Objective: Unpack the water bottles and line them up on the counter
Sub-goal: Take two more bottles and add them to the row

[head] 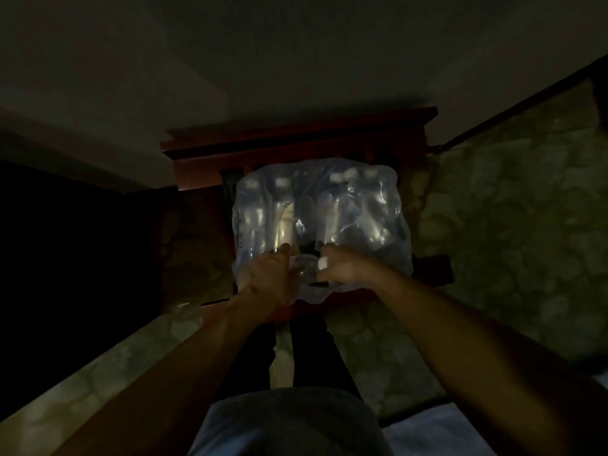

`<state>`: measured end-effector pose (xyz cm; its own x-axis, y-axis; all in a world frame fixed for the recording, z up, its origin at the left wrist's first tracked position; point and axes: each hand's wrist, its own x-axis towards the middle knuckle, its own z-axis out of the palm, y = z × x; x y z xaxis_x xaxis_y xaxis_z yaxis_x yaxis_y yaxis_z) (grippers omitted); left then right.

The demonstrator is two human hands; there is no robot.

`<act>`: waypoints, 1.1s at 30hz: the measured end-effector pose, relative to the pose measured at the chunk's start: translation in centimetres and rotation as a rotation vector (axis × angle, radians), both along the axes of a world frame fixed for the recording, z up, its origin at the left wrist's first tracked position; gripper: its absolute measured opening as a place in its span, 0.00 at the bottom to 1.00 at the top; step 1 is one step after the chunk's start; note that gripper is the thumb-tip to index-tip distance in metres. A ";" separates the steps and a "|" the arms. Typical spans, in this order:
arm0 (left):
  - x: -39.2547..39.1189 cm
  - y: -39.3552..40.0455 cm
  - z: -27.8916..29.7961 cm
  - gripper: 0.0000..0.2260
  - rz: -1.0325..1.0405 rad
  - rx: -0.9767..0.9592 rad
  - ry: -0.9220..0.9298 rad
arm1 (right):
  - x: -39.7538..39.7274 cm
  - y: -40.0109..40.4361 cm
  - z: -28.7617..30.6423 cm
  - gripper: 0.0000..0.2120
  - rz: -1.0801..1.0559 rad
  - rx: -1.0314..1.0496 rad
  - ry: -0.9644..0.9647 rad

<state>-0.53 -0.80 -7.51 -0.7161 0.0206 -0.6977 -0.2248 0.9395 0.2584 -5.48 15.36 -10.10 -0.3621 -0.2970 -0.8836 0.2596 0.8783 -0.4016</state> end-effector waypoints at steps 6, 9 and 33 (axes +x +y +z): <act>0.0 1.3 0.2 0.23 -0.187 -0.106 0.079 | -0.2 -2.0 3.5 0.13 0.129 0.016 0.191; 0.6 1.3 -0.2 0.22 -0.142 -0.061 0.140 | -0.3 -2.3 5.4 0.17 0.254 0.085 0.376; 1.6 -2.6 2.2 0.13 1.089 1.024 0.049 | 0.5 -3.8 -7.5 0.20 -0.521 0.315 0.267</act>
